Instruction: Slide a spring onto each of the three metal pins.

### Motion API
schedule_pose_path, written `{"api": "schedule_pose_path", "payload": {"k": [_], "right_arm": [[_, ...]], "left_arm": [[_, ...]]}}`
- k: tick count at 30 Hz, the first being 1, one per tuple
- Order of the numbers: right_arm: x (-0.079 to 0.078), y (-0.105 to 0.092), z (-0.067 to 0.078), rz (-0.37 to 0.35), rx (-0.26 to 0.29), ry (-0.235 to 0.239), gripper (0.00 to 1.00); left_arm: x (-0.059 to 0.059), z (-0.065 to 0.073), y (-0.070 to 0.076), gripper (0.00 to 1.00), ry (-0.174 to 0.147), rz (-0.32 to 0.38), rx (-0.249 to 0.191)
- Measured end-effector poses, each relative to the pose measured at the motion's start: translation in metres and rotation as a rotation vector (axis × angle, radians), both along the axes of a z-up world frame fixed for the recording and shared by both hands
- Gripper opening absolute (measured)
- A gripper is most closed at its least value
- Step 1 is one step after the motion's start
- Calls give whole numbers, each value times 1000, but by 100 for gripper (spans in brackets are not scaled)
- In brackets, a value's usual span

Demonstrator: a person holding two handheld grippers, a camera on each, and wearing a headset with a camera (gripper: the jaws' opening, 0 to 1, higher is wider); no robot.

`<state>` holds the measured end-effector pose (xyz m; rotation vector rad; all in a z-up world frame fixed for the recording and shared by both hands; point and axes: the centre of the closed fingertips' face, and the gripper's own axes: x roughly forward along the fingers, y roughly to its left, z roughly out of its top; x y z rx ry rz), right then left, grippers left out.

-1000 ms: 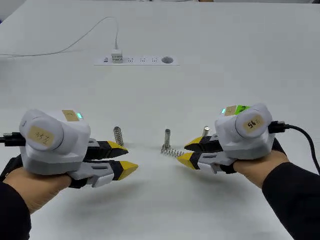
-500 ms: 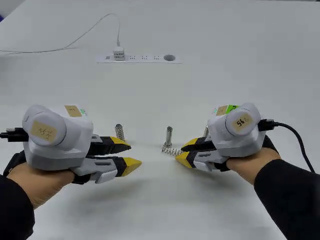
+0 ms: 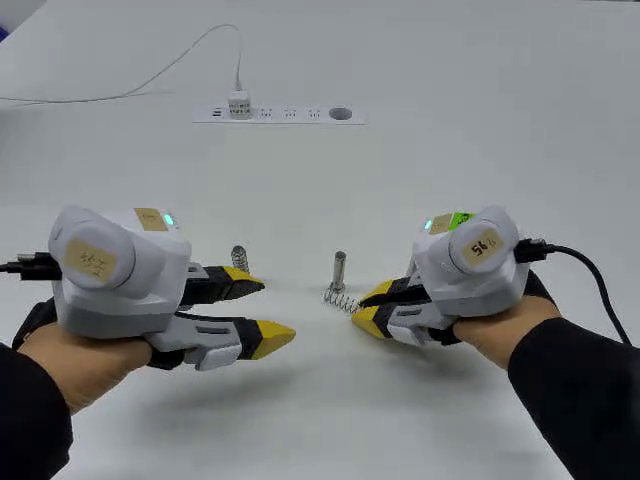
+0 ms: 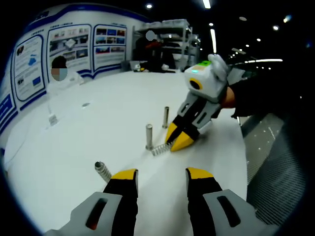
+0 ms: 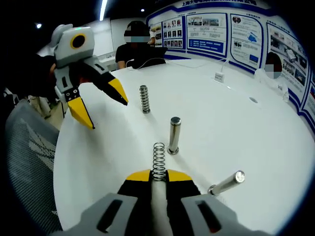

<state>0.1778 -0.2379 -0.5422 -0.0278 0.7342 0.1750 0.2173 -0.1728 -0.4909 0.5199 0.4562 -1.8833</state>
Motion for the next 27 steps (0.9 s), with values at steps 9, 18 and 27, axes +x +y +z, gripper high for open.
{"api": "schedule_pose_path", "payload": {"k": [9,18,27], "right_arm": [[-14,23,9,95,22,13,12],[-22,50,30,244,24,15,12],[-25,61,35,312,1,40,12]], "left_arm": [[-8,-1,0,39,-6,-40,4],[-26,-7,2,34,-70,-150,14],[-42,-11,2,23,-133,-245,6]]}}
